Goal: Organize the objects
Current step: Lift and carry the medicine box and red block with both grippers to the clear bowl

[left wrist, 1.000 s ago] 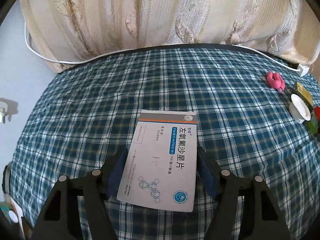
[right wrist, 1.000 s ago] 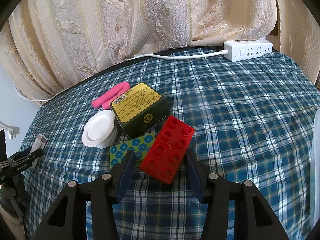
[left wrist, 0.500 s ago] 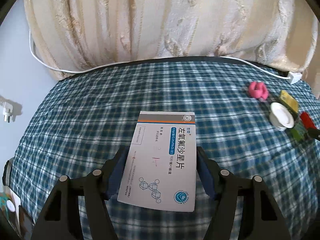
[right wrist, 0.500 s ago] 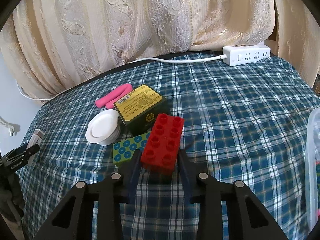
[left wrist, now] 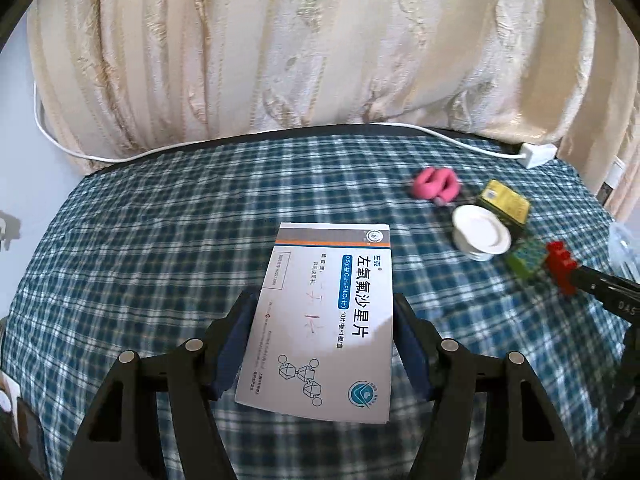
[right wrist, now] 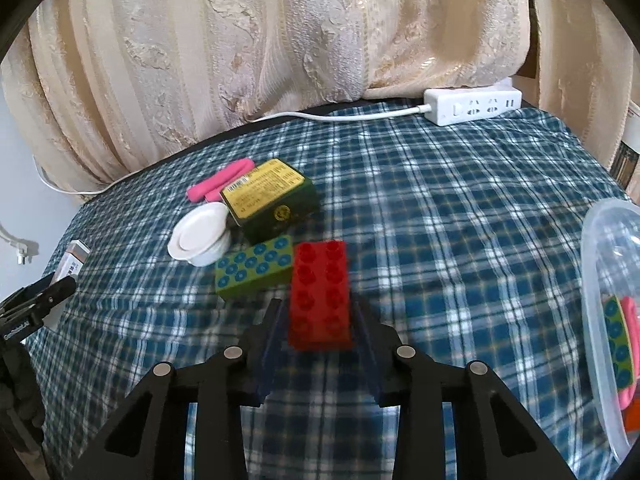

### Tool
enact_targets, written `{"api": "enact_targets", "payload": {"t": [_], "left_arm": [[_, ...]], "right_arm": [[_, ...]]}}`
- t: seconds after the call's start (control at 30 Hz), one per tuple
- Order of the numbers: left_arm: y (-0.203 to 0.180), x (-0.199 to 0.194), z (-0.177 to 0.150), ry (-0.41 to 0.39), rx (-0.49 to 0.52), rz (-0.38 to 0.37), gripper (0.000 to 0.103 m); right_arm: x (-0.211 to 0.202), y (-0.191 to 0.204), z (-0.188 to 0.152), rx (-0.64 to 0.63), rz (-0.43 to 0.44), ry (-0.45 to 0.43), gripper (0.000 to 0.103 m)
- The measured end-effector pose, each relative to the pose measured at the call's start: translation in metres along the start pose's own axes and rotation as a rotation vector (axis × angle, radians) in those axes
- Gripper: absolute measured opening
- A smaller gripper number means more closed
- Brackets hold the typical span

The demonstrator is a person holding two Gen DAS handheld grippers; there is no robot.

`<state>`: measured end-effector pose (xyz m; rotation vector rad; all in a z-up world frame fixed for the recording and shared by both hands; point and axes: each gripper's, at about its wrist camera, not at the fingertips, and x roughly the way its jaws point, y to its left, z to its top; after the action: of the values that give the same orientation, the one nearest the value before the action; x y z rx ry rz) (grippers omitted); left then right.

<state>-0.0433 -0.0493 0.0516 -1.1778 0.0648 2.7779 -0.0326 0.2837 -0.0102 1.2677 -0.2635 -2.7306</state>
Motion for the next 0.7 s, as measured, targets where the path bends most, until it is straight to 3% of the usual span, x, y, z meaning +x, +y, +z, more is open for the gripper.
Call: {"api": "enact_targets", "payload": {"t": [0.6, 0.7], "left_arm": [[-0.043, -0.017, -0.005, -0.02, 0.054, -0.041, 0.068], [-0.047, -0.019, -0.005, -0.02, 0.058, -0.045, 0.068]], "right_arm": [[0.018, 0.007, 0.007, -0.06, -0.05, 0.026, 0.043], [0.017, 0.006, 0.006, -0.065, -0.051, 0.019, 0.033]]}}
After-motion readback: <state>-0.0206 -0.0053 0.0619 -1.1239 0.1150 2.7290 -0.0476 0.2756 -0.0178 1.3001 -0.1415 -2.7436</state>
